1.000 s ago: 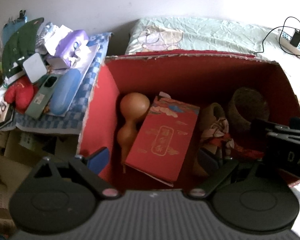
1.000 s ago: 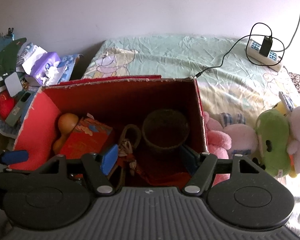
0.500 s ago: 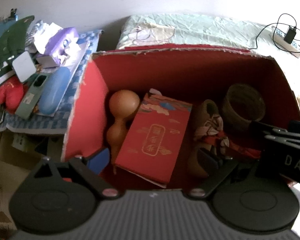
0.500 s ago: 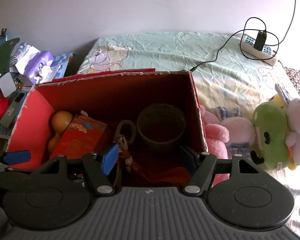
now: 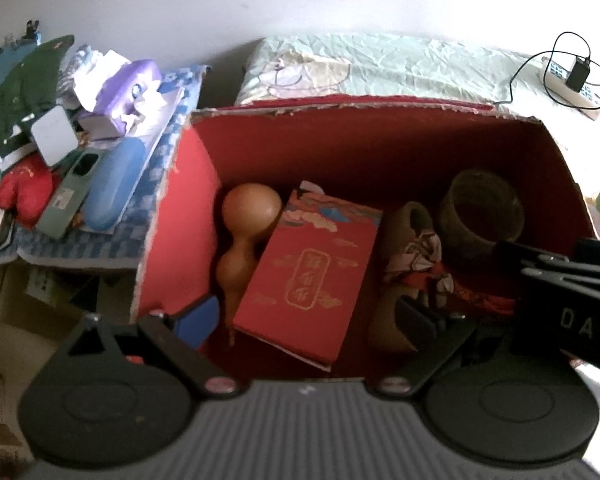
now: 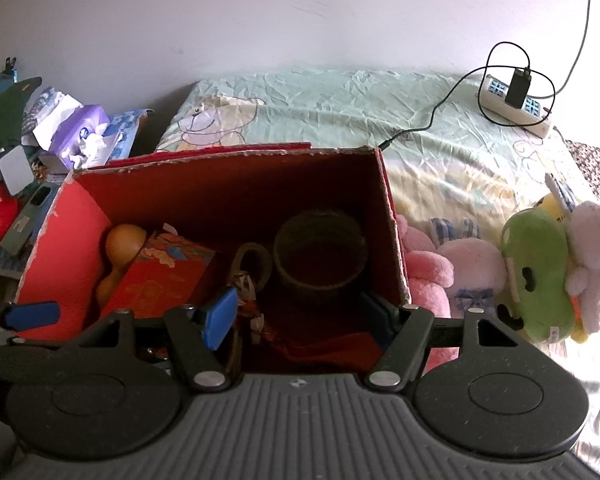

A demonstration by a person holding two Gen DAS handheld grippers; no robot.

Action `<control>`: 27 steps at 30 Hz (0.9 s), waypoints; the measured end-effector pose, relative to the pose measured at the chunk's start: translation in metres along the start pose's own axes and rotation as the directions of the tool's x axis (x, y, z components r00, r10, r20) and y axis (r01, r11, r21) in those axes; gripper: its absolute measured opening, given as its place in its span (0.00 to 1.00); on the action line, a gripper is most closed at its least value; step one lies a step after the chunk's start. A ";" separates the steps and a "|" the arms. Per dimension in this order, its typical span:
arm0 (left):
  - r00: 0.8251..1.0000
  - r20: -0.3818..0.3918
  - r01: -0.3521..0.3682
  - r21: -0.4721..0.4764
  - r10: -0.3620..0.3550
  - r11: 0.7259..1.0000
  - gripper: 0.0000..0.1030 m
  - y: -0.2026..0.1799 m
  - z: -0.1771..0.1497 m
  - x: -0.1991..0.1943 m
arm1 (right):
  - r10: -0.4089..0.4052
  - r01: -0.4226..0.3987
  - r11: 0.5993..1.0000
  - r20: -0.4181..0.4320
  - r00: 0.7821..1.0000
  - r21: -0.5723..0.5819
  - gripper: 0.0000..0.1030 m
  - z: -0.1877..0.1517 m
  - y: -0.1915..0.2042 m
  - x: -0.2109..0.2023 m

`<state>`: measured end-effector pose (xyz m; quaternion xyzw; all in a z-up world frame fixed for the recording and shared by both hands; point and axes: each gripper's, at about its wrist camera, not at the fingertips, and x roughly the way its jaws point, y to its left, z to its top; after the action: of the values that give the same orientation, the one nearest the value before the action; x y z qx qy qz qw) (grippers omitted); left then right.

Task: Organize objects

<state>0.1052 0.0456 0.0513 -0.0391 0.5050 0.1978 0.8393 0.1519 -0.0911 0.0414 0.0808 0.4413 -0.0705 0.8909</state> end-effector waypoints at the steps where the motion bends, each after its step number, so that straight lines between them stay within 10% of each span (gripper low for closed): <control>1: 1.000 0.004 -0.001 0.000 0.001 1.000 0.93 0.000 0.000 -0.001 | 0.002 -0.002 1.000 0.002 1.000 0.000 0.68 0.000 0.000 -0.001; 27: 0.993 0.120 0.000 -0.021 0.002 1.000 0.93 0.005 -0.004 -0.041 | 0.037 -0.045 0.998 0.157 0.987 0.045 0.61 -0.019 -0.018 -0.035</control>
<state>0.0830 0.0369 0.0851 -0.0356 0.4516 0.2056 0.8675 0.1123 -0.1029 0.0563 0.1058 0.3667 -0.0688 0.9217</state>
